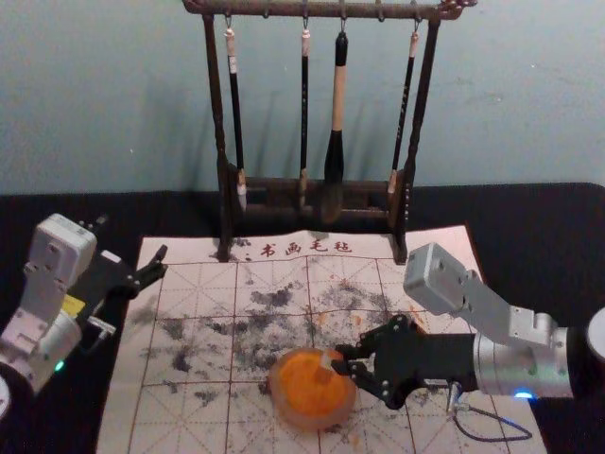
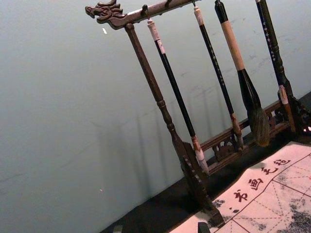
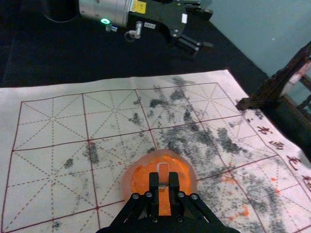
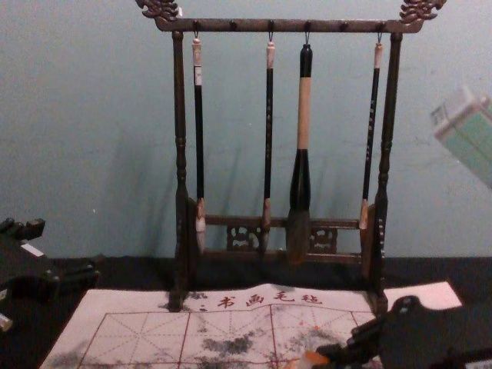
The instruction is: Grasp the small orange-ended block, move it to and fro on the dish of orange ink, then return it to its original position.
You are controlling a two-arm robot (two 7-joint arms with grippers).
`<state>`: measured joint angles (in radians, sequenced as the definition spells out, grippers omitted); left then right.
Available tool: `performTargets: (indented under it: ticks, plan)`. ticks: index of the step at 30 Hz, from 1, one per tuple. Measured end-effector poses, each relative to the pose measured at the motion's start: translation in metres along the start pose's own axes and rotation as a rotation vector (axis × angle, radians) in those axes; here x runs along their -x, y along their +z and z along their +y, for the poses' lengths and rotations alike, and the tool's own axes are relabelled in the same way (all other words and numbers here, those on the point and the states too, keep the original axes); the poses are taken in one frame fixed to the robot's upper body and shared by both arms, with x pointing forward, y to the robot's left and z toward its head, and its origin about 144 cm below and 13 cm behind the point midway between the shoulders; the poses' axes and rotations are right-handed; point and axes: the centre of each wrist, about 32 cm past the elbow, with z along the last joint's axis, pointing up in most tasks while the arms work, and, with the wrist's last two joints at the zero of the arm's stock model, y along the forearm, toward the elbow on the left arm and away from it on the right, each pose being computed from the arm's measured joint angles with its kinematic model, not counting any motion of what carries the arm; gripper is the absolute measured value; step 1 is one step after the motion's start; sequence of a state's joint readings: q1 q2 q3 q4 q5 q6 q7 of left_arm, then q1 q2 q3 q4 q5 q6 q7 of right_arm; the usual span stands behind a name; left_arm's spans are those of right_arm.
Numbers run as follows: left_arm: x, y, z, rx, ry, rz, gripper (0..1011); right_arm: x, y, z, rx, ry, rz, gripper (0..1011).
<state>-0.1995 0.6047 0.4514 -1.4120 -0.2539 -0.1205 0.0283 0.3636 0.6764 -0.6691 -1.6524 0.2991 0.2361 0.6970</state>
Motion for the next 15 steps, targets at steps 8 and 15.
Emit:
performTargets:
  ticks: [8, 15]
  plan:
    - [0.000, 0.000, 0.000, 0.000, 0.000, 0.000, 1001, -0.002, 0.003, -0.012, -0.002, -0.059, 0.005, 81]
    - [0.000, 0.000, 0.000, 0.000, 0.000, 0.000, 1001, 0.001, 0.003, -0.029, -0.007, -0.140, 0.030, 81]
